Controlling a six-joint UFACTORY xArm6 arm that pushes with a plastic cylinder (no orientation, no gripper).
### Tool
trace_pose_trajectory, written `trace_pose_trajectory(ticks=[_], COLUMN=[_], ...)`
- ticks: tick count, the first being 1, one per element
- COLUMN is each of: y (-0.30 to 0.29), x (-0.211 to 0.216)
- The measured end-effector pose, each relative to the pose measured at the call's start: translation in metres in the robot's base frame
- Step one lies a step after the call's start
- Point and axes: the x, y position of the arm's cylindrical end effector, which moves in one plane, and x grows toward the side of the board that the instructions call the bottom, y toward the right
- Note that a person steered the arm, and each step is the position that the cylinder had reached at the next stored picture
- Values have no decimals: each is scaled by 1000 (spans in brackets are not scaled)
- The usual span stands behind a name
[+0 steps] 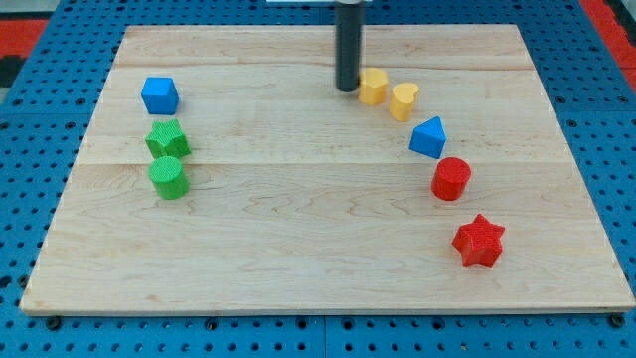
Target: Move the yellow hexagon above yellow heart
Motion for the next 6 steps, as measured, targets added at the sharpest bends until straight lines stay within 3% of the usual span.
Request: trace_pose_trajectory(ticks=[1, 3, 4, 5, 6], y=[-5, 56, 48, 60, 132], x=[-12, 1, 0, -45, -62])
